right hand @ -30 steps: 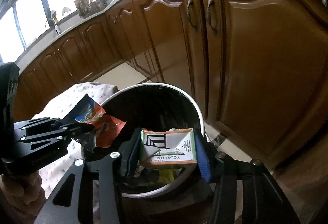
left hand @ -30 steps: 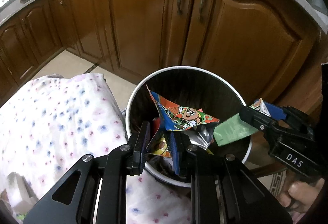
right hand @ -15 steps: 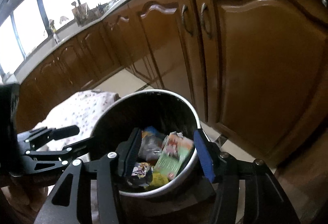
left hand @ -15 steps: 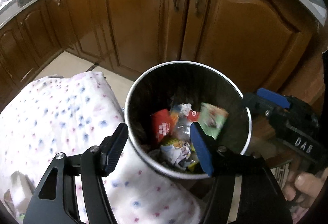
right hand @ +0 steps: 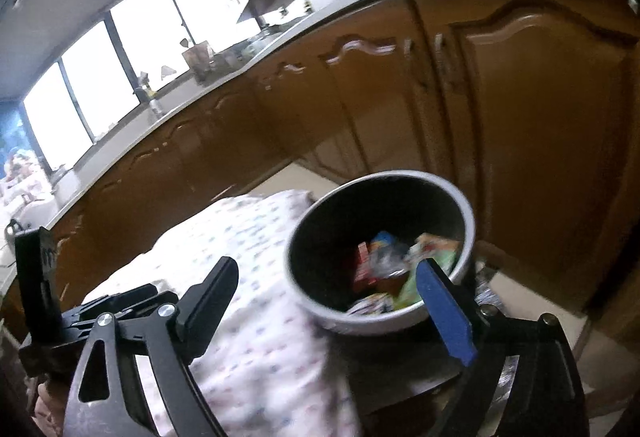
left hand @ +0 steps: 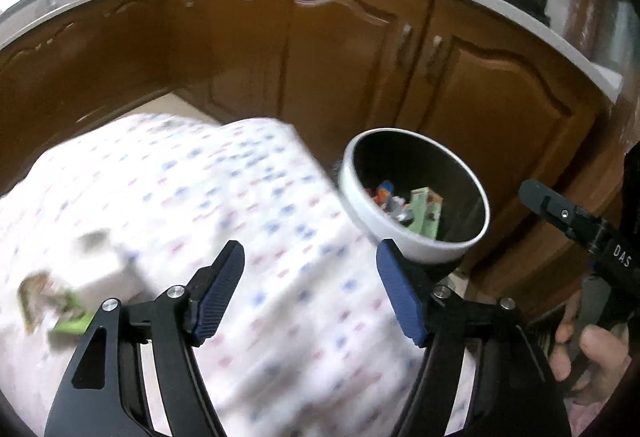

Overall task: Collect trash
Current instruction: 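Move both tools back toward the foam block and juice pouch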

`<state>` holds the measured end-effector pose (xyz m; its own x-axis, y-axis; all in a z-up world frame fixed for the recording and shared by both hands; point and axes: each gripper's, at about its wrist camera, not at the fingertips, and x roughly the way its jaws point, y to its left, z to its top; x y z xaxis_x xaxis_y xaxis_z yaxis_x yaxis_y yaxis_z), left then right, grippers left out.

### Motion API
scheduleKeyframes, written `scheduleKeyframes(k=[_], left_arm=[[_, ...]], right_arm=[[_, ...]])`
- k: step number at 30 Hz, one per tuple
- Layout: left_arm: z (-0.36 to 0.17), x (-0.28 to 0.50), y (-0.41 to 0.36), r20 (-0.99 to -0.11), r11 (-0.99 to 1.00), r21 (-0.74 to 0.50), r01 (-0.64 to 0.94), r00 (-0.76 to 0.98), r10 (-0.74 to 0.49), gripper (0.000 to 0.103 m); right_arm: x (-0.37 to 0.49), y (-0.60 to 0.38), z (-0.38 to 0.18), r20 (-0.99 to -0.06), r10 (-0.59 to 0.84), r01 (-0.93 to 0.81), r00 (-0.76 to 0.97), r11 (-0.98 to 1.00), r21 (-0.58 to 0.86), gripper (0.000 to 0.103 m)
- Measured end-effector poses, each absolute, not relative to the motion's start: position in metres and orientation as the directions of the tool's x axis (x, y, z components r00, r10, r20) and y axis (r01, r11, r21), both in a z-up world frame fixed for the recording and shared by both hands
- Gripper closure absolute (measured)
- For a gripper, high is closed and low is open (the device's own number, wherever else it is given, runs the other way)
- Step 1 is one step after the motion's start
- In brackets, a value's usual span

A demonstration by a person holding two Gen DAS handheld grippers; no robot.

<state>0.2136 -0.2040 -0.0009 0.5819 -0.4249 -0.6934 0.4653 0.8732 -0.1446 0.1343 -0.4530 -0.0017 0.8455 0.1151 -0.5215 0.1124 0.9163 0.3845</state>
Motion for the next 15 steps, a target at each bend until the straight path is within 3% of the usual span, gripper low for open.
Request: scheduleKeyframes(k=[15], left_arm=[[-0.012,0.188,-0.068,-0.689,0.942,-0.197,0.274,0.644,-0.331,0.033]], right_arm=[[0.145,-0.358,-0.017,-0.546,0.295,-0.057,0.785,0.911,0.409,0.011]])
